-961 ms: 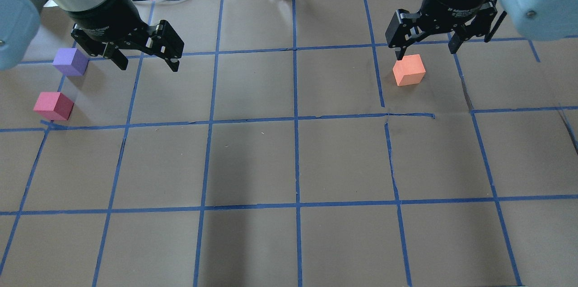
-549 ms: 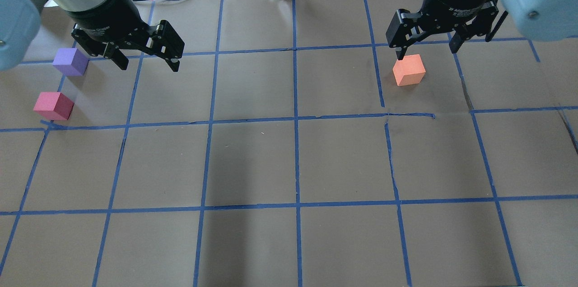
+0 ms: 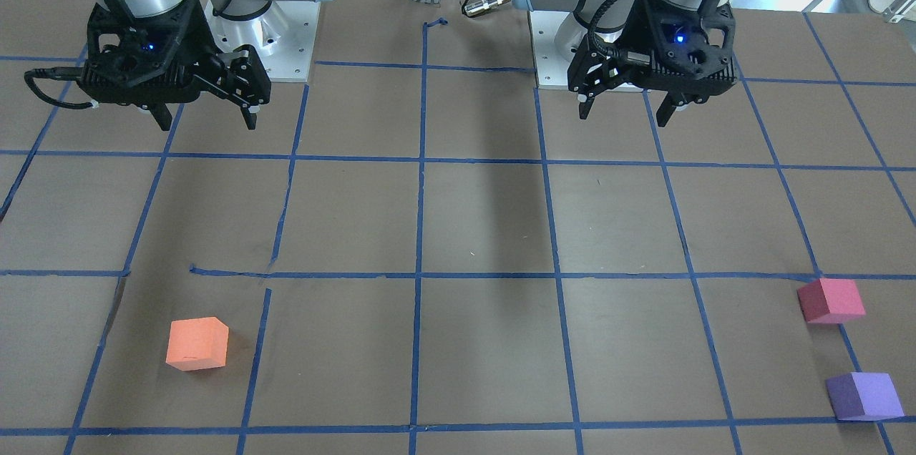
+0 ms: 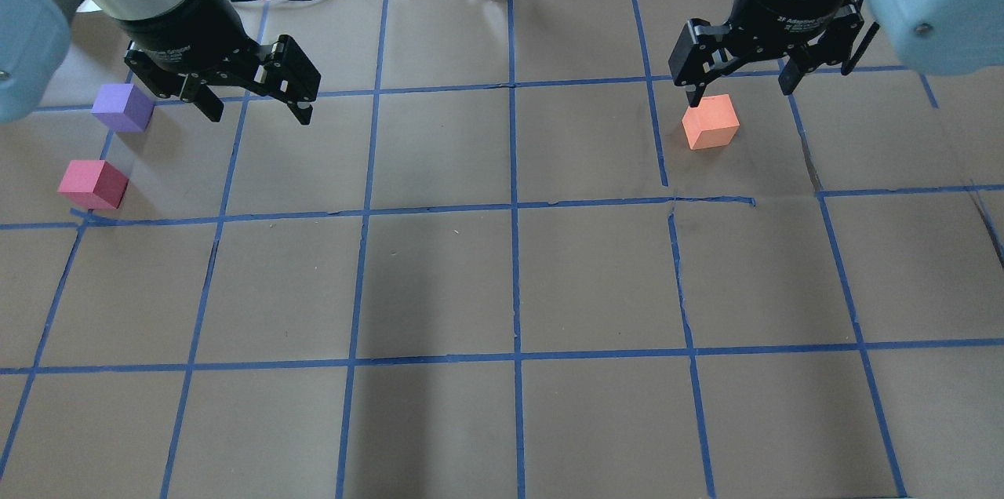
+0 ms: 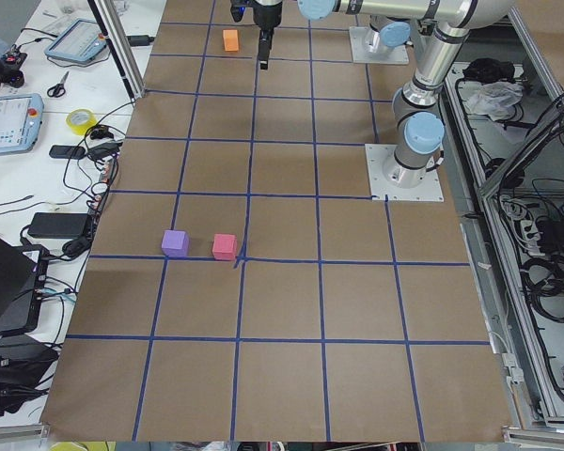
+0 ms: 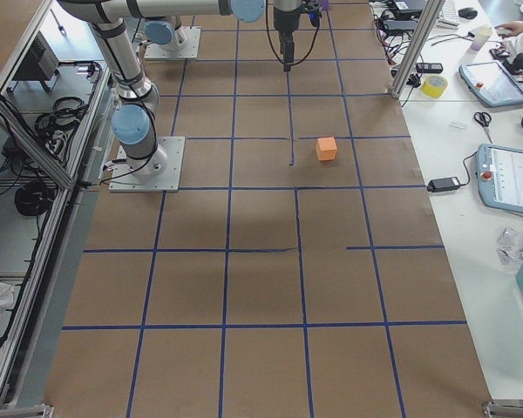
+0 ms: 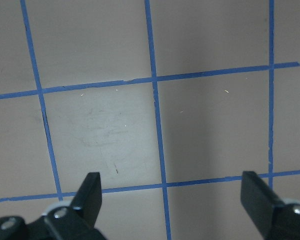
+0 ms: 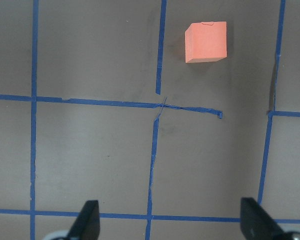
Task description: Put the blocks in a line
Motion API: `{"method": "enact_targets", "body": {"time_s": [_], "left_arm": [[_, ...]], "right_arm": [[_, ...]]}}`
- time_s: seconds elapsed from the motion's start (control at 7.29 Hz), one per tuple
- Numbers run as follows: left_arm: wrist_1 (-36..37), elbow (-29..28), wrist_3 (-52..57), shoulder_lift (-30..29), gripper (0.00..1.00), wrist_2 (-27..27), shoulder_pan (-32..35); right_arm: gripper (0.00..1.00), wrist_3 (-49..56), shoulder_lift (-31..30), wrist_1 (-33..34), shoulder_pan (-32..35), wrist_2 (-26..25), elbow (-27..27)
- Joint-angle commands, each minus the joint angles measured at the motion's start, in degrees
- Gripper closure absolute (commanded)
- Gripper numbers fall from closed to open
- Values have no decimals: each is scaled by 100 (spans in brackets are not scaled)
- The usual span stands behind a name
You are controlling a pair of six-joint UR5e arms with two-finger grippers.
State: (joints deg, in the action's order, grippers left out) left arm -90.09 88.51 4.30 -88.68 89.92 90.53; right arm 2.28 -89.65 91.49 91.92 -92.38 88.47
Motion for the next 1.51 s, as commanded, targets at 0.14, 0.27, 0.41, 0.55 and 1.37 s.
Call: {"method": "enact_targets", "body": {"time_s": [0.14,0.27,0.41,0.55,1.37], "left_arm": [[0,0,-8,0,0,-1,0],[0,0,-8,0,0,-1,0],[0,0,-8,0,0,-1,0],[0,0,-8,0,0,-1,0],[0,0,-35,-9,0,-1,0]], "right_arm": [[0,-78,8,9,-34,45,21],[0,51,35,148,-51,54,21],[0,218,105,184,-52,-42,39],[0,289,218,211,-60,-52,56],[0,1723,1912,2420,-772,63,179]]}}
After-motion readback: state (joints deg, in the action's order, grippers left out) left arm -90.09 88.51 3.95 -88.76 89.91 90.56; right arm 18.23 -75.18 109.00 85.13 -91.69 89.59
